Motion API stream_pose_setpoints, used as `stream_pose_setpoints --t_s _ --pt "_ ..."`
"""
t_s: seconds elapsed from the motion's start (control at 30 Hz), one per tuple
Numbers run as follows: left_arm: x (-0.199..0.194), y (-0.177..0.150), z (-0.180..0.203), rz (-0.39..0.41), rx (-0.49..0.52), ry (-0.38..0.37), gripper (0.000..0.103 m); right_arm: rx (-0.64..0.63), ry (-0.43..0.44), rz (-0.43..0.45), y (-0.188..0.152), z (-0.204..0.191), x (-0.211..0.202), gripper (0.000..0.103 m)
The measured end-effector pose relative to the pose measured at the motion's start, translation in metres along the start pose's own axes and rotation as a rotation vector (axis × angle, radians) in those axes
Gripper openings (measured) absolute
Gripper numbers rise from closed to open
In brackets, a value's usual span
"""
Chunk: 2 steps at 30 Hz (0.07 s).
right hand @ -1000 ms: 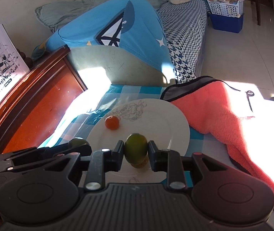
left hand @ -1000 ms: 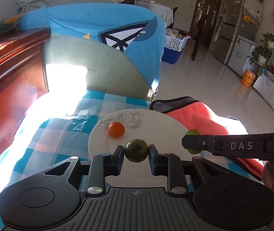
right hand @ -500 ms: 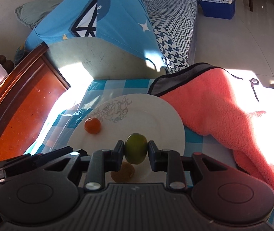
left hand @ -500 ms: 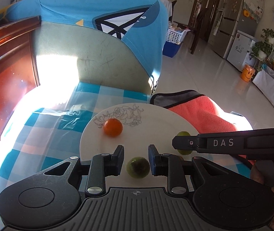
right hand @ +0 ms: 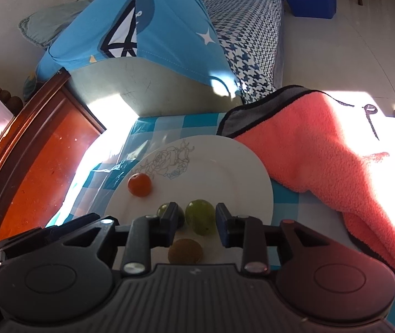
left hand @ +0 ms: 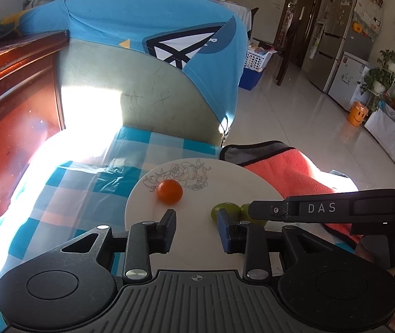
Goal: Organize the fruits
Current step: 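Lower both green fruits onto the plate and open both grippers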
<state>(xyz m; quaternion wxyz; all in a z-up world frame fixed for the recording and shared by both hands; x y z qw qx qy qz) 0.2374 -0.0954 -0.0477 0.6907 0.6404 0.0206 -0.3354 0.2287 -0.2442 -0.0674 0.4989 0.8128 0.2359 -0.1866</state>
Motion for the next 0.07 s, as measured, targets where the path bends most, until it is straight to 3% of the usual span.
stream_pose_setpoints --t_s 0.07 --pt "-0.003 0.0013 0.0006 0.001 0.005 0.0 0.039 -0.002 0.003 0.003 0.0014 -0.0007 -0.0019 0.032"
Point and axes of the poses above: each gripper's, at about its wrist camera, not at the fingertips, and x roughly the way its jaws point, z to its right, y to its top, the point moved 7 cm from there along x, roughly the way its jaws point, and after that the axes turned 14 degrees about z, right-handed, at the moved point
